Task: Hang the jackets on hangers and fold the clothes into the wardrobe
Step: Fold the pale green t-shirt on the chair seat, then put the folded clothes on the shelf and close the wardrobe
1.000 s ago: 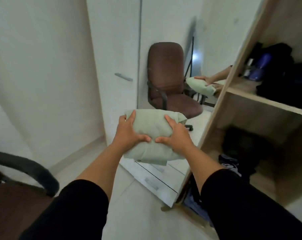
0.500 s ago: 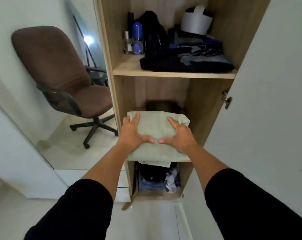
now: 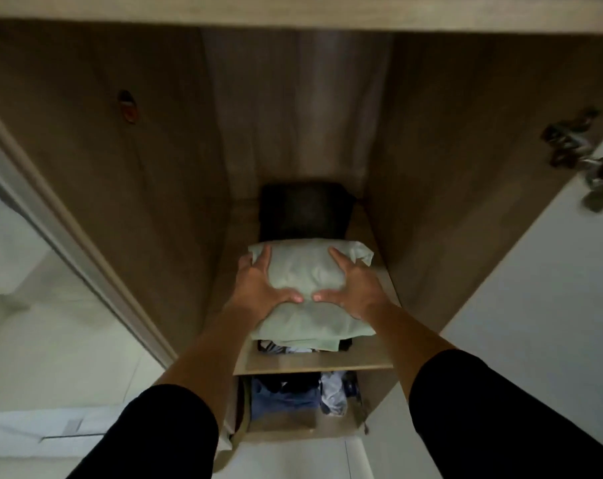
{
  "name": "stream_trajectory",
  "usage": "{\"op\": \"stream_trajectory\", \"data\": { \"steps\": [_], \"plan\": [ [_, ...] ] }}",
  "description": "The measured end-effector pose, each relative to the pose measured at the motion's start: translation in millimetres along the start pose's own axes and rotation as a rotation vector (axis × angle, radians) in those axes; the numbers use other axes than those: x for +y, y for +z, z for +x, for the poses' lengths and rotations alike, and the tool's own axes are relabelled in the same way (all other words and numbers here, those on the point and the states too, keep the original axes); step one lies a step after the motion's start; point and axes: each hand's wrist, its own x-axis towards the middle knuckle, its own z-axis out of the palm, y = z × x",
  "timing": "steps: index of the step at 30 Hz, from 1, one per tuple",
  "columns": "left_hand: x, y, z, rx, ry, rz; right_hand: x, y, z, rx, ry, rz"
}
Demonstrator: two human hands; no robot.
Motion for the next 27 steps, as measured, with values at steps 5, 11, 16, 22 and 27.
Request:
{"op": "stream_trajectory", "data": {
  "steps": [5, 11, 16, 22, 27],
  "plan": [
    [-43, 36, 31, -0.075, -0.035, 0.152, 36, 41, 35, -0.065, 0.050, -0.274],
    [-81, 68, 26, -0.246, -0.011, 0.331, 59, 79, 42, -0.080, -0.076, -0.387],
    [-79, 66, 21, -0.205, -0.054, 0.244, 52, 74, 38, -0.110, 0.007, -0.335],
    [-38, 16, -33, -0.072, -0.023, -0.009, 10, 46, -16, 0.104, -0.010, -0.108],
    [8, -56, -100, -0.024, 0.126, -0.016, -42, -3, -96, 0.232, -0.014, -0.088]
  ]
}}
